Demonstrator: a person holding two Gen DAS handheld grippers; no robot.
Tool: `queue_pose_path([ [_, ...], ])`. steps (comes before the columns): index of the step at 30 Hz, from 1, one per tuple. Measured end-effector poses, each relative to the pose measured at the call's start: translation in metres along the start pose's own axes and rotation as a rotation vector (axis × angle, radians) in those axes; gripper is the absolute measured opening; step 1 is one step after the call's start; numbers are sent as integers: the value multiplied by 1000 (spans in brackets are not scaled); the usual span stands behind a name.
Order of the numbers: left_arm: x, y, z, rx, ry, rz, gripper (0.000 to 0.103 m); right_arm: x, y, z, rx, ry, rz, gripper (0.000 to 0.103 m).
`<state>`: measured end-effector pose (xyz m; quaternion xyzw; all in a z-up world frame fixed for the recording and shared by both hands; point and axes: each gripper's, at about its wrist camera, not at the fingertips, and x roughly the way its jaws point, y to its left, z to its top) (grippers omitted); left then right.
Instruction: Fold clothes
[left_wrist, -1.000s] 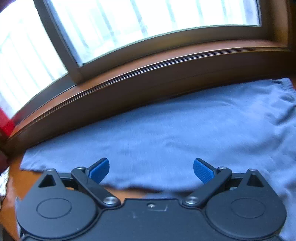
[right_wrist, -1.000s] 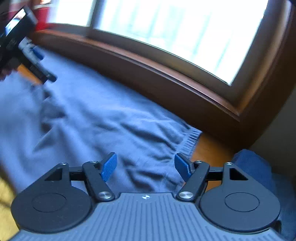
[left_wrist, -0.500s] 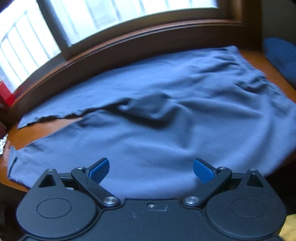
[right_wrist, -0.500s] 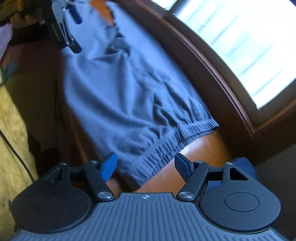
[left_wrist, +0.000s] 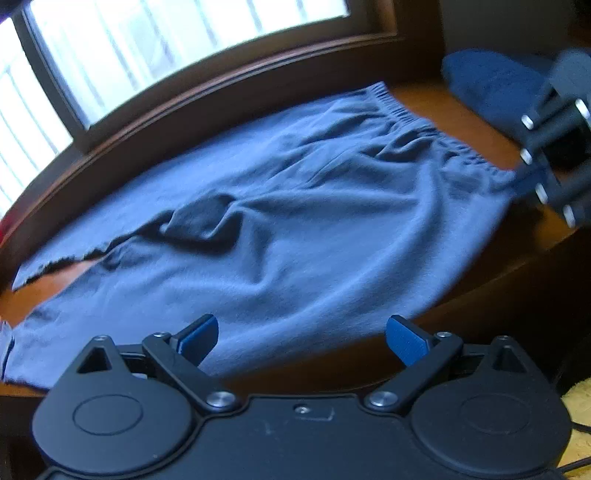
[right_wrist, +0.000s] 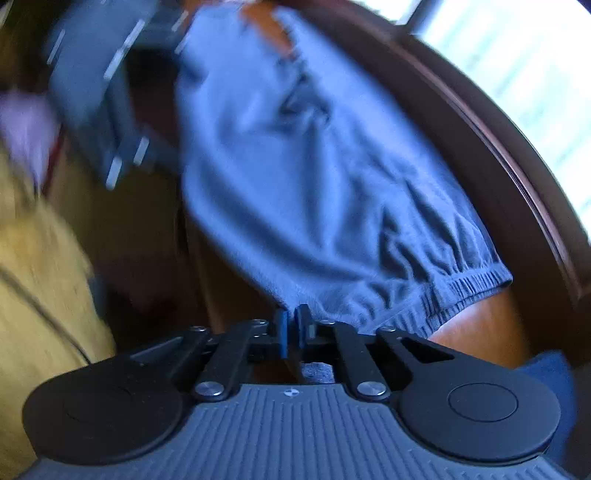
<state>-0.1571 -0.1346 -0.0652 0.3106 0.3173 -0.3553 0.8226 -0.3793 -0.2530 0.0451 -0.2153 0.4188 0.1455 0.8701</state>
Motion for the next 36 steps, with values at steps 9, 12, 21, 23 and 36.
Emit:
queue_pose_path([
  [9, 16, -3, 13, 47, -59, 58, 98, -2, -96, 19, 541, -179, 50, 4],
  [12, 28, 8, 17, 47, -49, 142, 98, 19, -111, 16, 634, -171, 76, 4],
  [21, 39, 48, 0, 30, 8, 235, 78, 1, -99, 4, 530, -234, 92, 6],
  [23, 40, 54, -5, 3, 26, 186, 52, -6, -92, -2, 463, -223, 72, 15],
  [36, -17, 51, 11, -80, -65, 142, 8, -3, 16, -36, -11, -86, -235, 75],
])
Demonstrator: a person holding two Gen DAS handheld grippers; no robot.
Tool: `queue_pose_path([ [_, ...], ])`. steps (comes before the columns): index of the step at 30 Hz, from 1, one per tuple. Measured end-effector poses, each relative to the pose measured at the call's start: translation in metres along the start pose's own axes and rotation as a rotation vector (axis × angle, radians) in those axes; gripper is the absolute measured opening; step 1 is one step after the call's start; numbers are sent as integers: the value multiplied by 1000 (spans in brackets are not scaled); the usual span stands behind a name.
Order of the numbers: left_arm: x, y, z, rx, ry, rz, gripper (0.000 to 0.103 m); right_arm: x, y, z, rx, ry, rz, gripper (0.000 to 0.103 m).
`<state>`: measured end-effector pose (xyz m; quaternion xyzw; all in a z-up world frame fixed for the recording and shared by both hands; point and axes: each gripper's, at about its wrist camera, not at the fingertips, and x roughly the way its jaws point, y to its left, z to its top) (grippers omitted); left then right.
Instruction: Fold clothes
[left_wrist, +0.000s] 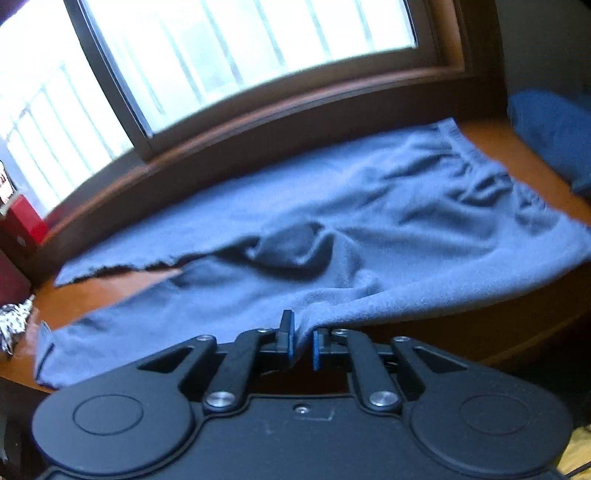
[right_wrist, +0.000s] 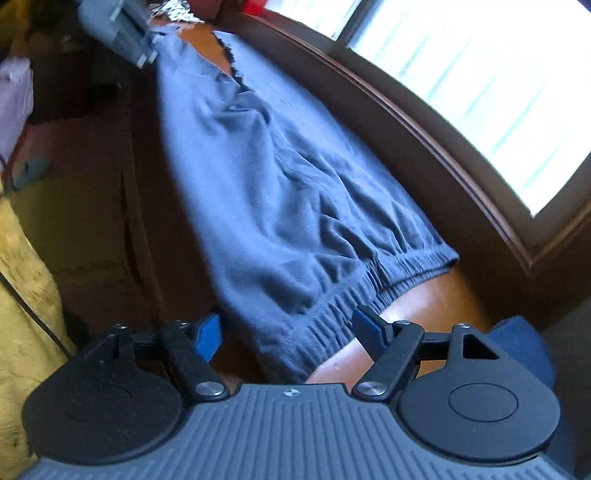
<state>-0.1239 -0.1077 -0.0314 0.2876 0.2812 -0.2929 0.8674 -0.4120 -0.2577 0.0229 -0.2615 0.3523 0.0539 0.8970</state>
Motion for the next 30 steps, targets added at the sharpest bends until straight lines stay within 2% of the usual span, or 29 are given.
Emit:
queue_pose_path([
  [4, -10, 1, 7, -20, -20, 28, 8, 5, 11, -3, -48, -37, -89, 73],
  [7, -19, 4, 8, -49, -28, 44, 8, 8, 12, -5, -91, -50, -141, 61],
  [9, -28, 5, 8, -61, -38, 52, 8, 8, 14, -6, -134, -52, -145, 43],
  [10, -33, 5, 8, -64, -47, 62, 8, 8, 14, -6, -145, -46, -140, 19],
  [11, -37, 5, 9, -69, -56, 73, 8, 6, 11, -4, -133, -45, -135, 6],
  [14, -47, 7, 11, -72, -97, 111, 8, -11, -6, 5, -56, -81, -140, 6],
  [17, -36, 5, 6, -28, -68, 86, 8, -27, -28, 16, 30, -125, -142, 6],
  [18, -33, 2, 2, 4, -61, 83, 11, -28, -34, 20, 40, -132, -148, 6],
  [20, -31, -5, -10, 86, -48, 78, 21, -28, -43, 26, 60, -147, -160, 6],
  [22, -30, -9, -22, 127, -42, 80, 48, -28, -53, 32, 107, -164, -157, 6],
  [23, -28, -9, -25, 118, -40, 76, 50, -29, -56, 35, 130, -174, -154, 6],
  [25, -17, -6, -31, 78, -18, 53, 50, -30, -65, 38, 153, -193, -154, 6],
  [30, 22, 2, -43, 18, 42, 101, 50, -41, -64, 42, 138, -213, -170, 6],
])
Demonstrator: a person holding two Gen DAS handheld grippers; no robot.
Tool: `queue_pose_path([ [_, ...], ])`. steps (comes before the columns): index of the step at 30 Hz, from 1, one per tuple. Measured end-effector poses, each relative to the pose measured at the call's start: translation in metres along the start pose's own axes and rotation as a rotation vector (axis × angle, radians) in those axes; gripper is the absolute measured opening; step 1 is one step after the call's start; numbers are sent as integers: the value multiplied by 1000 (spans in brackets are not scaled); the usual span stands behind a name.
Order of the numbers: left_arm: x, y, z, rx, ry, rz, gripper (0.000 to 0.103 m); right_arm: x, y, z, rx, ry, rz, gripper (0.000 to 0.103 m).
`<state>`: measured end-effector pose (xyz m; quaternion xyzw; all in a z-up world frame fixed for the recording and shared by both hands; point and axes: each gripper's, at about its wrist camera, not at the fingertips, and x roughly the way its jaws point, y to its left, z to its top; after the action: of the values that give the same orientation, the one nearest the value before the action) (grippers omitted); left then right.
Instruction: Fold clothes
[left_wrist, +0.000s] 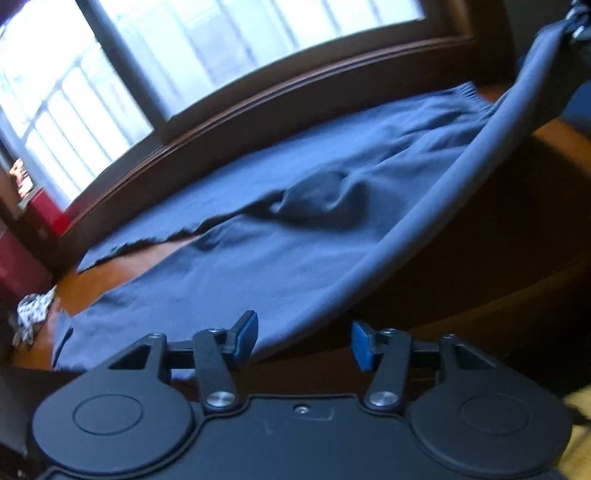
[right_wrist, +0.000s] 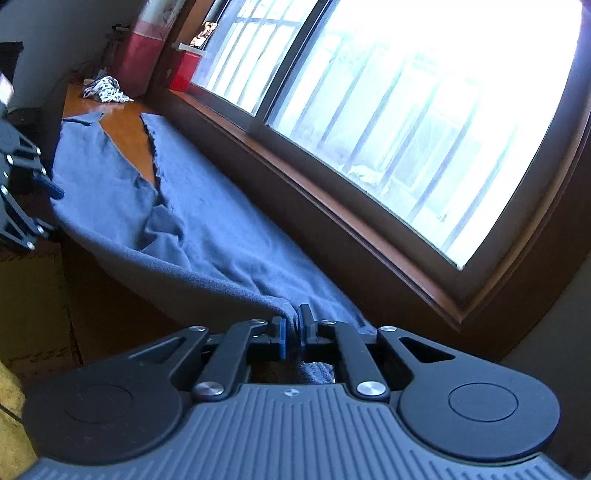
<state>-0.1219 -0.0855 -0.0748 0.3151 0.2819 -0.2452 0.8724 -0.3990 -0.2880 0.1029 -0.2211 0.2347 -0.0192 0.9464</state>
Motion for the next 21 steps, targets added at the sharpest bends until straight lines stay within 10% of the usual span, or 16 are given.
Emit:
queue_pose_path([
  [4, 22, 5, 6, -37, 17, 13, 49, -1, -6, 3, 29, -15, -2, 6],
  [5, 24, 7, 7, -51, 20, 26, 42, -1, -8, 4, 37, -19, -5, 6],
  [6, 26, 9, 9, -64, 24, 39, 5, 2, -10, 4, 40, -22, -5, 6],
  [7, 25, 12, 11, -87, 24, 48, 3, 7, -12, 3, 47, -18, 2, 6],
  [13, -46, 62, 31, -245, -68, 95, 3, 10, -12, -7, 124, 34, 44, 6],
  [21, -3, 99, 129, -64, -186, 80, 7, 50, -41, 8, 228, 83, 2, 6],
])
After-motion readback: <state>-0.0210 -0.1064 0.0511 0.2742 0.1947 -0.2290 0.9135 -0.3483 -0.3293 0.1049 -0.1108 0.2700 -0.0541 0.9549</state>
